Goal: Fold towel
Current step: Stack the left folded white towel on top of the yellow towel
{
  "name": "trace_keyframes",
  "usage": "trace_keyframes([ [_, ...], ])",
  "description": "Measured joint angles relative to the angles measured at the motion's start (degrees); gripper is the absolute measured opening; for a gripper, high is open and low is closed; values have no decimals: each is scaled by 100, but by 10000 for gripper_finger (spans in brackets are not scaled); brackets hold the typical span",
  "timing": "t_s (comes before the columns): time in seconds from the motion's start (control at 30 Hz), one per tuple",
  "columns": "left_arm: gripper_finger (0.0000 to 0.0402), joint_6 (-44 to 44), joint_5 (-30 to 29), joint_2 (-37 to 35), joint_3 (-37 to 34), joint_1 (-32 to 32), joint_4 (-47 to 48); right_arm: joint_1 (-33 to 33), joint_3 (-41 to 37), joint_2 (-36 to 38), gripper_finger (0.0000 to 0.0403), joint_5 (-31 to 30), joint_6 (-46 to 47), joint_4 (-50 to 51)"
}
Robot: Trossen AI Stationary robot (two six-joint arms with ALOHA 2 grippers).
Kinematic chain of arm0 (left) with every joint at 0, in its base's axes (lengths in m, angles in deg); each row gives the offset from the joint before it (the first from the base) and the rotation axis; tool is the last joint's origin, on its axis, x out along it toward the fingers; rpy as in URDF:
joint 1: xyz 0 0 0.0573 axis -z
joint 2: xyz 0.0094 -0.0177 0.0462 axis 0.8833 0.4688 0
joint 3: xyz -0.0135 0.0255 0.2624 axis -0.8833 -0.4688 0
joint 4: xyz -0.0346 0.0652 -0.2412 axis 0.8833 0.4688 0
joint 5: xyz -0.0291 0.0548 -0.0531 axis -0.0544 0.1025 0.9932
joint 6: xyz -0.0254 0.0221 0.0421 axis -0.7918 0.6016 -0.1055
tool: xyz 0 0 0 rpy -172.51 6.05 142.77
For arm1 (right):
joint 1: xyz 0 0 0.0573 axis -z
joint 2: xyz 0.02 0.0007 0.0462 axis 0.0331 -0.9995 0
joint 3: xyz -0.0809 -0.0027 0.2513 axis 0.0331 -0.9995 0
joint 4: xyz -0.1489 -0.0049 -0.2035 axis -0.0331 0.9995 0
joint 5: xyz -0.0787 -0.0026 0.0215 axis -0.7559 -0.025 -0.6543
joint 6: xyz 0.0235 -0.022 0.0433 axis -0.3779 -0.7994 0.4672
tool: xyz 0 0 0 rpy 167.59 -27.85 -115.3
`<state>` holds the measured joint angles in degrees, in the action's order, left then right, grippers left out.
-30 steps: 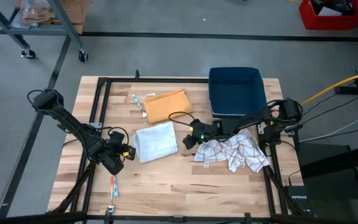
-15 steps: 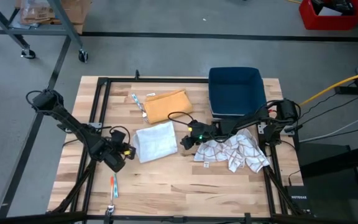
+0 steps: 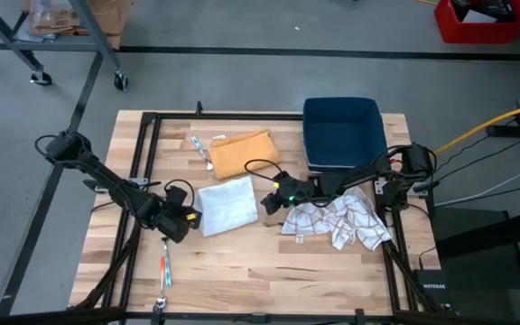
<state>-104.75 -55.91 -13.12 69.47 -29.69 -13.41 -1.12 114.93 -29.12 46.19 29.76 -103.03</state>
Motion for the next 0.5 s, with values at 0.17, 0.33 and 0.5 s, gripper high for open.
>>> trace_keyframes([
  [0.17, 197, -181, -1, 4, -109, -142, -648, 3, 2, -105, 195, 17, 204, -133],
  [0.33, 200, -775, 7, 7, -408, -213, -1191, 3, 29, -583, 195, 511, 619, -874],
  [0.5, 200, -1211, 10, 9, -514, -204, -1180, 3, 368, -989, 195, 675, 775, -1018],
])
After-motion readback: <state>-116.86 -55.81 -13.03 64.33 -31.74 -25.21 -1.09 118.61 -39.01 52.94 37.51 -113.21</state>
